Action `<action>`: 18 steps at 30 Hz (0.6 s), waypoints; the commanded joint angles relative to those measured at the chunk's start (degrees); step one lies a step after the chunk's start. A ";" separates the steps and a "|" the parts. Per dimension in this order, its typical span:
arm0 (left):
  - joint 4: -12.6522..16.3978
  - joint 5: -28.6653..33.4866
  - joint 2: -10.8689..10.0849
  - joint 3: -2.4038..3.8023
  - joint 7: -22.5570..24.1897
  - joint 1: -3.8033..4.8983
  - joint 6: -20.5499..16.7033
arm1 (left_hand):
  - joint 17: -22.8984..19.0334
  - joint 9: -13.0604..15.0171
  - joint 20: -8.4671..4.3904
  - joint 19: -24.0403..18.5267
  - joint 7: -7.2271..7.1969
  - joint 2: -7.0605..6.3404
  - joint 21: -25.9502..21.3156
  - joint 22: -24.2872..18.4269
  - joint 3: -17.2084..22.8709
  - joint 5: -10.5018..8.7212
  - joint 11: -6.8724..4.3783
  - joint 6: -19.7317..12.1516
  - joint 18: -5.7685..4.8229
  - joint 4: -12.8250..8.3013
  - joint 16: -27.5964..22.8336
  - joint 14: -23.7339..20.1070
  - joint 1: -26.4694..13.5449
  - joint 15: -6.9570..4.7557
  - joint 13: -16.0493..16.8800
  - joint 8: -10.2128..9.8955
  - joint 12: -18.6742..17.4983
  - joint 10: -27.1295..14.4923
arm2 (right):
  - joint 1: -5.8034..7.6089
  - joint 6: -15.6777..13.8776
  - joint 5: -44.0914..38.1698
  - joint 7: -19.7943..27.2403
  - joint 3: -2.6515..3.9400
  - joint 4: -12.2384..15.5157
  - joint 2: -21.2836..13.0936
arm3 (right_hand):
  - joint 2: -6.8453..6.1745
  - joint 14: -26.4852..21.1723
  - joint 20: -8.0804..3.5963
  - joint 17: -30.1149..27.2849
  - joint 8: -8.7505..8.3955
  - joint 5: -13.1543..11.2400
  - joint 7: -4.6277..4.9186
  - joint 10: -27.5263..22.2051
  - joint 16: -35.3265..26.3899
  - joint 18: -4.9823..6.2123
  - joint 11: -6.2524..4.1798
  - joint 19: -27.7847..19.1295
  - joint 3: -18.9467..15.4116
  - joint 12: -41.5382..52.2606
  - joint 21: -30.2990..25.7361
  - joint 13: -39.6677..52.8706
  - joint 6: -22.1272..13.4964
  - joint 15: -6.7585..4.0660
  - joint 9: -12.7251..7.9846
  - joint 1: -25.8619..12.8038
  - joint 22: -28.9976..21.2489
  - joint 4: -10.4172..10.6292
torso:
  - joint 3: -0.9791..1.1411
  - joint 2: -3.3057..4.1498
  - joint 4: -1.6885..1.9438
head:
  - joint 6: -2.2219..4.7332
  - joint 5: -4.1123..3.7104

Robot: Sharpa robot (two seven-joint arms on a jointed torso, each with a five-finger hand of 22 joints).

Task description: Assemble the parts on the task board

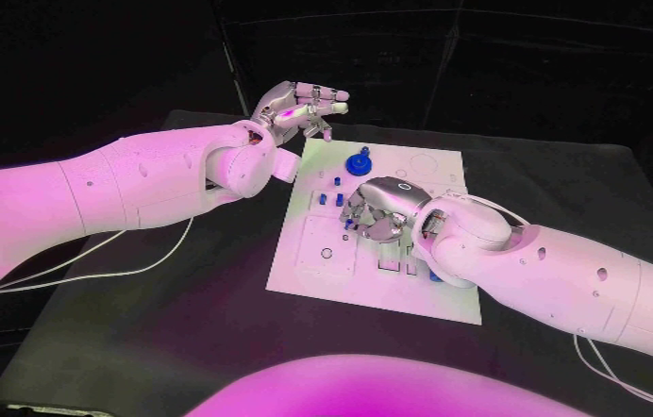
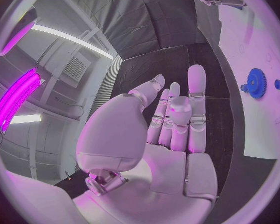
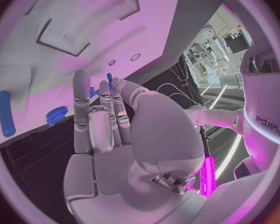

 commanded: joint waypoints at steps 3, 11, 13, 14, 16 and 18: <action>0.09 0.06 0.11 0.03 0.14 0.11 0.89 | 0.00 0.04 0.18 0.21 0.01 0.13 0.12 0.09 -0.16 -0.21 -0.09 -0.41 0.77 -0.11 0.41 0.50 0.35 -0.05 0.08 0.39 0.22 -0.38 | 0.00 1.93 -0.58 -0.03 0.00 0.05 0.08 | 0.30 2.45 -0.37 -0.09 -0.39 0.35 0.08 0.30 0.19 0.31 -0.07 -0.09 0.31 -0.24 0.16 -0.07 0.27 -0.30 0.10 -0.50 0.00 -0.03 | 0.02 0.02 -0.03 | -0.10 0.11; 0.02 0.06 0.13 0.03 0.09 0.11 0.90 | 0.00 0.04 0.18 0.21 0.01 0.13 0.12 0.09 -0.16 -0.21 -0.09 -0.41 0.77 -0.11 0.41 0.50 0.35 -0.05 0.08 0.39 0.22 -0.38 | -0.15 2.75 -0.58 0.11 -0.08 0.06 0.09 | 0.30 2.45 -0.37 -0.09 -0.38 0.36 0.08 0.32 0.20 0.30 -0.07 -0.09 0.31 -0.24 0.19 -0.08 0.30 -0.30 0.10 -0.52 0.04 -0.03 | -0.02 0.01 0.00 | -0.35 0.09; -0.01 0.06 0.17 0.03 0.09 0.11 0.92 | 0.00 0.04 0.18 0.21 0.01 0.13 0.12 0.09 -0.16 -0.21 -0.09 -0.41 0.77 -0.11 0.41 0.50 0.35 -0.05 0.08 0.39 0.22 -0.38 | -0.19 2.86 -0.58 0.15 -0.12 0.03 0.12 | 0.30 2.45 -0.37 -0.09 -0.38 0.36 0.08 0.32 0.20 0.30 -0.07 -0.09 0.31 -0.24 0.19 -0.08 0.30 -0.30 0.10 -0.52 0.04 -0.03 | 0.03 0.01 -0.01 | -0.45 0.18; -0.01 0.06 0.19 0.03 0.08 0.11 0.93 | 0.00 0.04 0.18 0.21 0.01 0.13 0.12 0.09 -0.16 -0.21 -0.09 -0.41 0.77 -0.11 0.41 0.50 0.35 -0.05 0.08 0.39 0.22 -0.38 | -0.21 2.89 -0.58 0.17 -0.14 0.02 0.13 | 0.30 2.45 -0.37 -0.09 -0.38 0.36 0.08 0.32 0.20 0.30 -0.07 -0.09 0.31 -0.24 0.19 -0.08 0.30 -0.30 0.10 -0.52 0.04 -0.03 | 0.03 0.01 -0.01 | -0.45 0.18; -0.02 0.06 0.24 0.03 0.07 0.11 0.96 | 0.00 0.04 0.18 0.21 0.01 0.13 0.12 0.09 -0.16 -0.21 -0.09 -0.41 0.77 -0.11 0.41 0.50 0.35 -0.05 0.08 0.39 0.22 -0.38 | -0.25 2.95 -0.58 0.22 -0.18 -0.01 0.17 | 0.30 2.45 -0.37 -0.09 -0.38 0.36 0.08 0.32 0.20 0.30 -0.07 -0.09 0.31 -0.24 0.19 -0.08 0.30 -0.30 0.10 -0.52 0.04 -0.03 | 0.05 0.02 -0.01 | -0.48 0.19; -0.04 0.06 0.29 0.03 0.06 0.11 0.98 | 0.00 0.04 0.18 0.21 0.01 0.13 0.12 0.09 -0.16 -0.21 -0.09 -0.41 0.77 -0.11 0.41 0.50 0.35 -0.05 0.08 0.39 0.22 -0.38 | -0.29 3.07 -0.58 0.29 -0.23 -0.04 0.21 | 0.30 2.45 -0.37 -0.09 -0.38 0.36 0.08 0.32 0.20 0.30 -0.07 -0.09 0.31 -0.24 0.19 -0.08 0.30 -0.30 0.10 -0.52 0.04 -0.03 | 0.03 0.00 0.01 | -0.54 0.19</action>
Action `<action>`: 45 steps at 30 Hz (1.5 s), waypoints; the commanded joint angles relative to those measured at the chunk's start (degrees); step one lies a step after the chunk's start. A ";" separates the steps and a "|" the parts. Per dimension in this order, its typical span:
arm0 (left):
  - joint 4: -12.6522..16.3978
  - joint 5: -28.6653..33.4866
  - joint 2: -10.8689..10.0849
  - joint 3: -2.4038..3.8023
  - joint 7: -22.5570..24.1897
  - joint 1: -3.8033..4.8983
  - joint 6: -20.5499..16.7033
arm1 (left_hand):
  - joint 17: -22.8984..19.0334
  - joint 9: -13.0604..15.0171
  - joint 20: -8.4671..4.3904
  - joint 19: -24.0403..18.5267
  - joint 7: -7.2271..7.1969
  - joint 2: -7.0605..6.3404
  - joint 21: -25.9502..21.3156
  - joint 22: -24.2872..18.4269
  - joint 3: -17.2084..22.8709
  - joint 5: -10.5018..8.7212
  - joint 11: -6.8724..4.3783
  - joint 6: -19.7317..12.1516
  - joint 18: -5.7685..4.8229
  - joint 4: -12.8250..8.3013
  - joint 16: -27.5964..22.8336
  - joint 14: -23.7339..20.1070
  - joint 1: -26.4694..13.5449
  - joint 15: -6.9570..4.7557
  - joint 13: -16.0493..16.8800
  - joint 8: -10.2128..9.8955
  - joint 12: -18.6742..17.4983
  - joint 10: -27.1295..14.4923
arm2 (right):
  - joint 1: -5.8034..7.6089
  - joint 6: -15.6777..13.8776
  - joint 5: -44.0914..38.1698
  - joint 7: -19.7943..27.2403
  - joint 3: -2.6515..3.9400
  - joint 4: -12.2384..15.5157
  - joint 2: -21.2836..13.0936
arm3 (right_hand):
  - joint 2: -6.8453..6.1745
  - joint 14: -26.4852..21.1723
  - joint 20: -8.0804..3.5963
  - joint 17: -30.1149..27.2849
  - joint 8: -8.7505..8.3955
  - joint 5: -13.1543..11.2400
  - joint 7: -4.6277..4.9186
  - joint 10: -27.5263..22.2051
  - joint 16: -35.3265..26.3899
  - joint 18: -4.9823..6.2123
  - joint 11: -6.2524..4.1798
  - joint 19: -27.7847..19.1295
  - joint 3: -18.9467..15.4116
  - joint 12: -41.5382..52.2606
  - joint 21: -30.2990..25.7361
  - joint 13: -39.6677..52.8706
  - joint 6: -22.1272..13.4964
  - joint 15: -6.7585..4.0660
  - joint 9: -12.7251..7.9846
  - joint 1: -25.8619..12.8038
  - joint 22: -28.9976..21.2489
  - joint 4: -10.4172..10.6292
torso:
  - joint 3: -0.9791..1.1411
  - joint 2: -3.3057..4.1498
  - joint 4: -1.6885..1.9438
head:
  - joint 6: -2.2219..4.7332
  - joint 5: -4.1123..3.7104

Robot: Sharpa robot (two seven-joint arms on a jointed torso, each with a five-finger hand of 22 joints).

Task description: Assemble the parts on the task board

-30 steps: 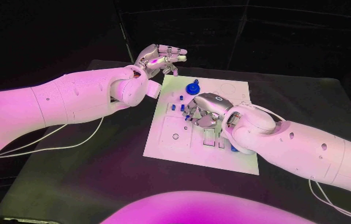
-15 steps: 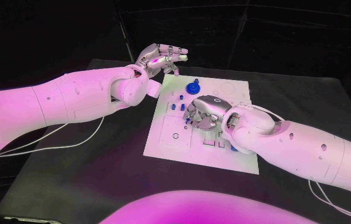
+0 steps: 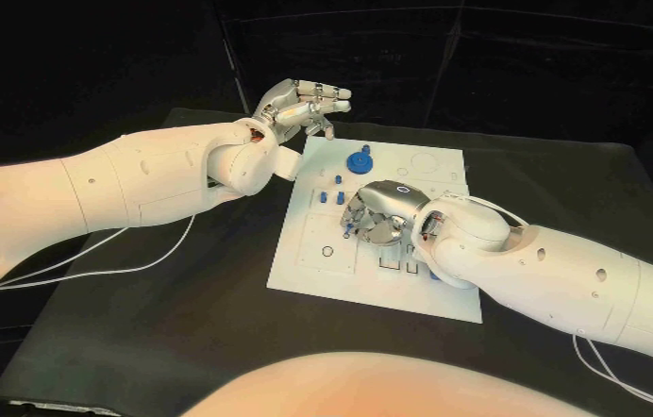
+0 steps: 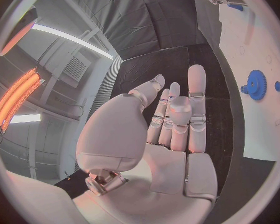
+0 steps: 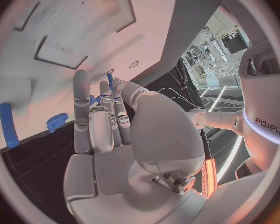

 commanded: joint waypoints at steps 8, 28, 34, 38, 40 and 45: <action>-0.11 0.05 0.14 0.03 0.13 0.11 0.82 | 0.00 0.05 0.18 0.21 0.01 0.13 0.12 0.10 -0.16 -0.21 -0.09 -0.42 0.78 -0.11 0.20 0.50 0.35 -0.05 0.09 0.39 0.22 -0.38 | -0.04 1.23 -0.32 0.72 -0.16 -0.23 0.18 | 0.09 2.43 -0.37 -0.15 -0.22 0.37 0.09 0.36 0.17 0.30 -0.07 -0.10 0.31 -0.24 0.20 -0.10 0.35 -0.29 0.07 -0.33 0.04 -0.03 | 0.02 0.02 -0.03 | -0.26 0.13; -0.15 0.05 0.10 0.03 -0.02 0.11 0.88 | 0.00 0.05 0.18 0.21 0.01 0.13 0.12 0.10 -0.16 -0.21 -0.09 -0.42 0.78 -0.11 0.20 0.50 0.35 -0.05 0.09 0.39 0.22 -0.38 | -0.11 1.81 -0.25 1.04 -0.38 -0.45 0.47 | 0.12 2.41 -0.36 -0.24 -0.21 0.38 0.09 0.40 0.13 0.30 -0.07 -0.12 0.32 -0.25 0.21 -0.11 0.40 -0.29 0.08 -0.37 0.05 -0.03 | -0.02 -0.01 -0.05 | -0.59 0.29; -0.24 0.05 0.06 0.03 -0.14 0.11 0.98 | 0.00 0.05 0.18 0.21 0.01 0.13 0.12 0.10 -0.16 -0.21 -0.09 -0.42 0.78 -0.11 0.20 0.50 0.35 -0.05 0.09 0.39 0.22 -0.38 | -0.14 1.51 -0.12 1.17 -0.48 -0.27 0.29 | 0.12 2.41 -0.36 -0.24 -0.21 0.38 0.09 0.40 0.13 0.30 -0.07 -0.12 0.32 -0.25 0.21 -0.11 0.40 -0.29 0.08 -0.37 0.05 -0.03 | 0.02 0.01 -0.05 | -0.67 0.30; -0.31 0.05 0.05 0.03 -0.14 0.11 1.01 | 0.00 0.05 0.18 0.21 0.01 0.13 0.12 0.10 -0.16 -0.21 -0.09 -0.42 0.78 -0.11 0.20 0.50 0.35 -0.05 0.09 0.39 0.22 -0.38 | -0.16 1.27 -0.09 1.26 -0.50 -0.18 0.27 | 0.14 2.41 -0.36 -0.27 -0.21 0.39 0.08 0.42 0.11 0.30 -0.08 -0.12 0.33 -0.25 0.22 -0.11 0.42 -0.29 0.08 -0.38 0.04 -0.04 | -0.02 -0.03 0.01 | -0.56 0.13; -0.32 0.05 0.07 0.03 -0.13 0.11 1.04 | 0.00 0.05 0.18 0.21 0.01 0.13 0.12 0.10 -0.16 -0.21 -0.09 -0.42 0.78 -0.11 0.20 0.50 0.35 -0.05 0.09 0.39 0.22 -0.38 | -0.18 1.08 -0.08 1.32 -0.51 -0.12 0.26 | 0.19 2.39 -0.35 -0.33 -0.20 0.40 0.07 0.46 0.09 0.31 -0.08 -0.14 0.34 -0.24 0.22 -0.12 0.46 -0.29 0.09 -0.40 0.04 -0.04 | -0.02 -0.01 0.01 | -0.53 0.13; -0.34 0.05 0.10 0.03 -0.14 0.11 1.08 | -0.08 0.05 0.21 0.20 0.03 0.16 0.14 0.11 -0.23 -0.21 -0.07 -0.52 0.78 -0.08 0.23 0.47 0.30 -0.02 0.10 0.48 0.38 -0.53 | -0.23 0.62 -0.03 1.42 -0.52 -0.12 0.28 | 0.19 2.39 -0.35 -0.33 -0.20 0.40 0.07 0.46 0.09 0.31 -0.08 -0.14 0.34 -0.24 0.22 -0.12 0.46 -0.29 0.09 -0.40 0.04 -0.04 | 0.00 -0.01 -0.02 | -0.54 0.16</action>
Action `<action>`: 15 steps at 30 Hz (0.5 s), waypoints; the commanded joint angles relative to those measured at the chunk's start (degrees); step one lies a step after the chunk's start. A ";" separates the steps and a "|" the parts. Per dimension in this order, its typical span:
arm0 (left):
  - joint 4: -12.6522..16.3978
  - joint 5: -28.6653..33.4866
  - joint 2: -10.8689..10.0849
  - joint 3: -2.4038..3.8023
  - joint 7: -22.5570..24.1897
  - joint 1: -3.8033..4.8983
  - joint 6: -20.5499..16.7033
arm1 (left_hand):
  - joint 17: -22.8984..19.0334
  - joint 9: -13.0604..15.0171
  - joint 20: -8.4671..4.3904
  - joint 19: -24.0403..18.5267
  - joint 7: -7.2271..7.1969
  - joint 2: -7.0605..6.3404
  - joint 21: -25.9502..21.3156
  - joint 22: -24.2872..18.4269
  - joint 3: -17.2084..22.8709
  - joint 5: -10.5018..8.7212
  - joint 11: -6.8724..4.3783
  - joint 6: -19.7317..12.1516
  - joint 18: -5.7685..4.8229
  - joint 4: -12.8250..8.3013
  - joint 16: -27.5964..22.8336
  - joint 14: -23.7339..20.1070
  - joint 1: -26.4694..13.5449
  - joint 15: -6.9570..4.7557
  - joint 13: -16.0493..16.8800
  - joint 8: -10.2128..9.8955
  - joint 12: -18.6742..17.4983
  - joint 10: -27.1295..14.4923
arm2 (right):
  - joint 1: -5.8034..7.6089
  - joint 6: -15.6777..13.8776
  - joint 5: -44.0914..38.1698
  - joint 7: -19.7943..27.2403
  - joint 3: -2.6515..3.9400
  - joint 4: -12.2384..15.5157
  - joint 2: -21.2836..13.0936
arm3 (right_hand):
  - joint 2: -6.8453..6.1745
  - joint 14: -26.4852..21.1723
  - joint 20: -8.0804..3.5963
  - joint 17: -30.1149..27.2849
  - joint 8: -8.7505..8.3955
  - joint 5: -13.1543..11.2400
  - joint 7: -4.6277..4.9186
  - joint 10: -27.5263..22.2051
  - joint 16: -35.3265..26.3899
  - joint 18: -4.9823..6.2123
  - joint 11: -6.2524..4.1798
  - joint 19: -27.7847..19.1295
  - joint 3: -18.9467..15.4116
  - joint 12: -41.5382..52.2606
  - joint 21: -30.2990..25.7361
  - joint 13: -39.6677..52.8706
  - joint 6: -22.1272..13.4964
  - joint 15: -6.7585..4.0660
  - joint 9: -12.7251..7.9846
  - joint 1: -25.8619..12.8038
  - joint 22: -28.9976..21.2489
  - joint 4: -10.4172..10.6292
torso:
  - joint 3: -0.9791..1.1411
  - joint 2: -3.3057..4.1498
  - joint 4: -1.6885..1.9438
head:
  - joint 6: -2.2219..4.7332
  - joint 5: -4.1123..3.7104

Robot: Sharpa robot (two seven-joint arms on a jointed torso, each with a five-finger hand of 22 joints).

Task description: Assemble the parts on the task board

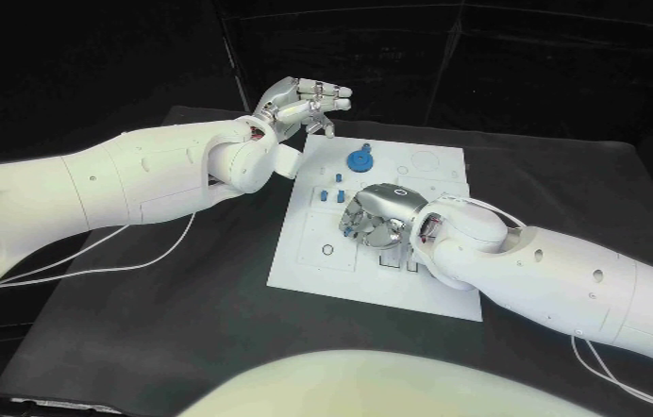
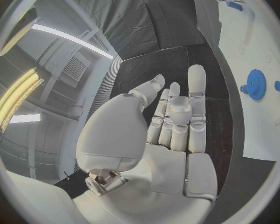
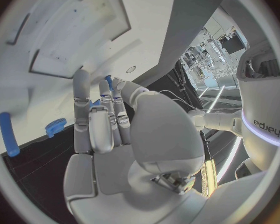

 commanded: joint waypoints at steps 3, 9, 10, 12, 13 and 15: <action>0.00 0.05 0.04 0.03 0.10 0.11 0.86 | -0.08 0.05 0.21 0.20 0.03 0.16 0.14 0.09 -0.23 -0.21 0.06 -0.52 0.78 -0.08 0.23 0.47 0.30 -0.02 0.07 0.21 0.38 -0.41 | 0.00 -0.17 0.00 0.56 -0.03 0.03 -0.01 | 0.20 2.39 -0.35 -0.07 -0.03 0.21 -0.02 0.47 0.09 0.31 -0.08 -0.14 0.35 -0.25 0.22 -0.08 0.38 -0.29 0.08 -0.42 0.03 -0.04 | -0.01 0.01 0.03 | 0.04 -0.02; 0.03 0.05 0.04 0.03 0.08 0.12 0.90 | -0.08 0.05 0.21 0.20 0.03 0.16 0.14 0.09 -0.23 -0.21 0.06 -0.52 0.78 -0.08 0.23 0.47 0.30 -0.02 0.07 0.21 0.38 -0.41 | -0.01 0.91 -0.09 -0.46 -0.03 -0.43 0.15 | 0.18 2.38 -0.34 -0.10 -0.06 0.22 0.00 0.45 0.07 0.33 -0.06 -0.24 0.32 -0.29 0.14 -0.12 0.35 -0.28 0.07 -0.53 -0.14 -0.02 | -0.03 0.01 0.03 | 0.02 0.00; 0.05 0.05 0.03 0.03 0.07 0.12 0.90 | -0.08 0.05 0.21 0.20 0.03 0.16 0.14 0.09 -0.23 -0.21 0.06 -0.52 0.78 -0.08 0.23 0.47 0.30 -0.02 0.07 0.21 0.38 -0.41 | -0.01 1.19 -0.17 -0.73 -0.03 -0.50 0.19 | 0.14 2.36 -0.33 -0.11 -0.11 0.17 0.03 0.42 0.07 0.33 -0.03 -0.26 0.27 -0.34 0.15 -0.15 0.30 -0.27 0.05 -0.66 -0.13 0.01 | -0.02 0.02 0.04 | -0.01 0.01; 0.05 0.05 0.03 0.03 0.06 0.13 0.90 | -0.08 0.05 0.21 0.20 0.03 0.16 0.14 0.09 -0.23 -0.21 0.06 -0.52 0.78 -0.08 0.23 0.47 0.30 -0.02 0.07 0.21 0.38 -0.41 | -0.01 1.60 -0.42 -1.16 -0.03 -0.66 0.28 | 0.02 2.34 -0.30 -0.09 -0.26 0.10 0.10 0.29 0.08 0.32 0.02 -0.34 0.17 -0.46 0.14 -0.23 0.09 -0.22 0.00 -0.89 -0.13 0.03 | -0.02 0.02 0.04 | -0.01 0.01; 0.05 0.05 0.02 0.03 0.06 0.13 0.89 | -0.08 0.05 0.21 0.20 0.03 0.16 0.14 0.09 -0.23 -0.21 0.06 -0.52 0.78 -0.08 0.23 0.47 0.30 -0.02 0.07 0.21 0.38 -0.41 | -0.01 1.73 -0.54 -1.31 -0.03 -0.72 0.32 | -0.07 2.32 -0.28 -0.08 -0.38 0.10 0.15 0.18 0.09 0.32 0.07 -0.38 0.12 -0.55 0.13 -0.28 -0.08 -0.18 -0.04 -1.00 -0.13 0.02 | -0.01 0.01 0.03 | -0.04 0.00; 0.05 0.05 0.02 0.03 0.05 0.14 0.89 | -0.08 0.05 0.21 0.20 0.03 0.16 0.14 0.09 -0.23 -0.21 0.06 -0.52 0.78 -0.08 0.23 0.47 0.30 -0.02 0.07 0.21 0.38 -0.41 | -0.01 1.93 -0.75 -1.62 -0.03 -0.87 0.41 | -0.39 2.27 -0.18 -0.10 -0.82 0.36 0.41 -0.30 0.08 0.29 0.28 -0.50 -0.07 -0.87 0.10 -0.46 -0.77 -0.01 -0.17 -1.40 -0.15 0.05 | -0.01 0.01 0.03 | -0.04 0.00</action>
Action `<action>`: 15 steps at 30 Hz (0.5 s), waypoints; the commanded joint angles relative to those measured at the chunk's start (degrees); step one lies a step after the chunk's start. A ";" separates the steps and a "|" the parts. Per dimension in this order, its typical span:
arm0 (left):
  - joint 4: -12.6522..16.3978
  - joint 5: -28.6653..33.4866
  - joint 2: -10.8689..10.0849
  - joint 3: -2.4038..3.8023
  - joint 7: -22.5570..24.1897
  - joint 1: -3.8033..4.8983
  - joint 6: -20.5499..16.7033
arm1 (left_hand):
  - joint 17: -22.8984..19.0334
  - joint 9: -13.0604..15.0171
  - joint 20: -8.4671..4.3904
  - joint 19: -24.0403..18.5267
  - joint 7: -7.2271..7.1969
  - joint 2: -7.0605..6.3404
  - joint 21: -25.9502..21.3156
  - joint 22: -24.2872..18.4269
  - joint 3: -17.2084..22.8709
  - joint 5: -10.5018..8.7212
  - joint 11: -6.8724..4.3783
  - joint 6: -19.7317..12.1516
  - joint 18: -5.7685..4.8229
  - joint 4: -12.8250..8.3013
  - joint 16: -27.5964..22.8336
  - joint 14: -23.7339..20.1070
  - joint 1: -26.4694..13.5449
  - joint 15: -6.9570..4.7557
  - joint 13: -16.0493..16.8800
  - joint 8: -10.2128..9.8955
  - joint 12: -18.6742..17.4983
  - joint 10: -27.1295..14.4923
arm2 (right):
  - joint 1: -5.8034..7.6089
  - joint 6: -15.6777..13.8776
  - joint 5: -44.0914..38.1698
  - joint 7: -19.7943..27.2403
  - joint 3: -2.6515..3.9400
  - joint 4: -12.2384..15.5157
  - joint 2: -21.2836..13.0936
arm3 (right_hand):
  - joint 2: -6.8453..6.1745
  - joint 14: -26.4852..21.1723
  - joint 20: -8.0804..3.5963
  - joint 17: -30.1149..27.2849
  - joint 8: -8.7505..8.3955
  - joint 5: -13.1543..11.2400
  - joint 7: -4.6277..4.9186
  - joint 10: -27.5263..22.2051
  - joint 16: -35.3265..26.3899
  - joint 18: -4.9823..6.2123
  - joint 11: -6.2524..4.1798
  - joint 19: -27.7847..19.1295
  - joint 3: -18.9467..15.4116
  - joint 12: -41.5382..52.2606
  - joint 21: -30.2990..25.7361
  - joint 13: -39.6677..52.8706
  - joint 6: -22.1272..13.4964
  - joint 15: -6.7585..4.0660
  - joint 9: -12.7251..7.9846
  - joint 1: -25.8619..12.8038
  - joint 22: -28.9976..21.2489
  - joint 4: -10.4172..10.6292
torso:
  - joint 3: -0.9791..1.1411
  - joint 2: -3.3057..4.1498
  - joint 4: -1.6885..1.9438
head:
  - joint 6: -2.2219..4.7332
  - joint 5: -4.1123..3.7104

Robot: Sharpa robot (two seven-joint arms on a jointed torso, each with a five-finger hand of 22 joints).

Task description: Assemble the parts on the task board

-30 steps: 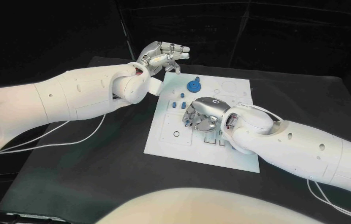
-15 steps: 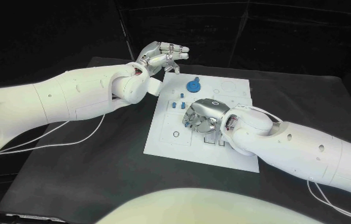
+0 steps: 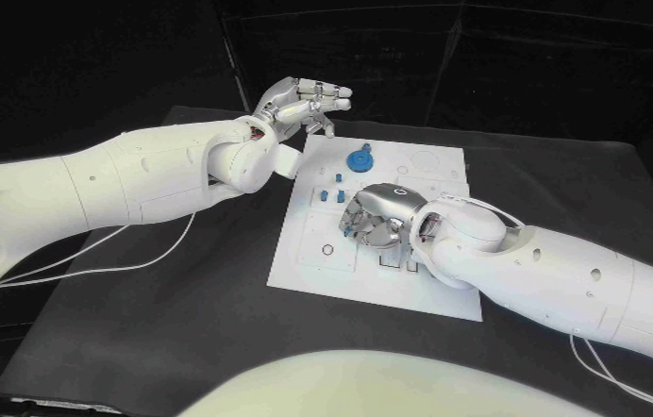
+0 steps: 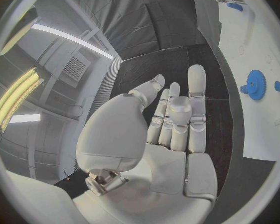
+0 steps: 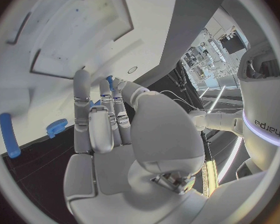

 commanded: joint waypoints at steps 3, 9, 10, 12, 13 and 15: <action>0.04 0.05 0.01 0.03 0.10 0.14 0.82 | -0.08 0.05 0.21 0.20 0.03 0.16 0.14 0.09 -0.23 -0.21 0.14 -0.52 0.78 -0.08 0.23 0.47 0.30 -0.02 0.08 0.21 0.38 -0.33 | 0.01 1.73 -0.99 -1.55 -0.08 -0.50 0.22 | -0.81 2.23 0.27 0.08 -1.08 1.17 0.74 -1.11 0.19 0.26 0.68 -0.44 -0.49 -0.94 0.05 -0.43 -1.52 0.30 -0.23 -1.44 -0.09 0.19 | 0.02 0.03 0.00 | -0.11 0.02; 0.01 0.05 0.07 0.03 0.09 0.16 0.94 | -0.17 0.04 0.22 0.19 0.04 0.15 0.14 0.10 -0.25 -0.21 0.16 -0.58 0.78 -0.08 0.21 0.43 0.30 -0.01 0.08 0.24 0.43 -0.41 | 0.01 1.48 -1.32 -1.80 -0.08 -0.82 0.44 | -2.11 2.07 0.83 -0.27 -1.72 2.63 1.26 -3.51 0.02 0.24 1.46 -0.64 -1.65 -2.20 -0.10 -0.91 -2.57 0.92 -0.17 -2.86 -0.18 0.59 | 0.05 -0.01 0.02 | -0.22 0.02; 0.00 0.05 0.09 0.03 0.07 0.16 0.98 | -0.19 0.04 0.23 0.19 0.04 0.14 0.14 0.10 -0.26 -0.21 0.16 -0.59 0.78 -0.08 0.21 0.42 0.30 0.00 0.08 0.24 0.44 -0.42 | 0.01 1.50 -1.37 -1.83 -0.09 -0.86 0.46 | -2.29 2.05 0.92 -0.32 -1.75 2.68 1.31 -3.85 0.00 0.25 1.55 -0.66 -1.87 -2.33 -0.12 -0.93 -2.61 1.00 -0.14 -3.02 -0.20 0.63 | 0.05 -0.02 0.00 | -0.24 0.03; -0.03 0.05 0.11 0.03 0.01 0.16 1.03 | -0.19 0.04 0.23 0.19 0.04 0.14 0.14 0.10 -0.26 -0.21 0.16 -0.59 0.78 -0.08 0.21 0.42 0.30 0.00 0.08 0.24 0.44 -0.42 | 0.01 1.54 -1.40 -1.88 -0.09 -0.89 0.47 | -2.41 2.04 0.99 -0.34 -1.77 2.71 1.34 -4.09 0.00 0.26 1.61 -0.67 -2.06 -2.40 -0.14 -0.93 -2.62 1.06 -0.12 -3.17 -0.22 0.67 | 0.05 -0.02 0.00 | -0.24 0.03; -0.05 0.05 0.13 0.03 -0.03 0.16 1.07 | -0.19 0.04 0.23 0.19 0.04 0.14 0.14 0.10 -0.26 -0.21 0.16 -0.59 0.78 -0.08 0.21 0.42 0.30 0.00 0.08 0.24 0.44 -0.42 | 0.01 1.58 -1.41 -1.89 -0.09 -0.91 0.48 | -2.49 2.03 1.04 -0.32 -1.78 2.74 1.37 -4.26 0.01 0.26 1.66 -0.68 -2.20 -2.46 -0.16 -0.93 -2.62 1.11 -0.11 -3.28 -0.23 0.72 | 0.06 -0.02 -0.01 | -0.18 0.06; -0.08 0.05 0.18 0.03 -0.09 0.16 1.15 | -0.19 0.04 0.23 0.19 0.04 0.14 0.14 0.10 -0.26 -0.21 0.16 -0.59 0.78 -0.08 0.21 0.42 0.30 0.00 0.08 0.24 0.44 -0.42 | 0.01 1.63 -1.43 -1.87 -0.09 -0.93 0.48 | -2.58 2.03 1.10 -0.31 -1.77 2.77 1.39 -4.47 0.03 0.27 1.71 -0.69 -2.40 -2.51 -0.18 -0.93 -2.60 1.16 -0.09 -3.43 -0.25 0.79 | 0.06 -0.02 -0.01 | -0.18 0.06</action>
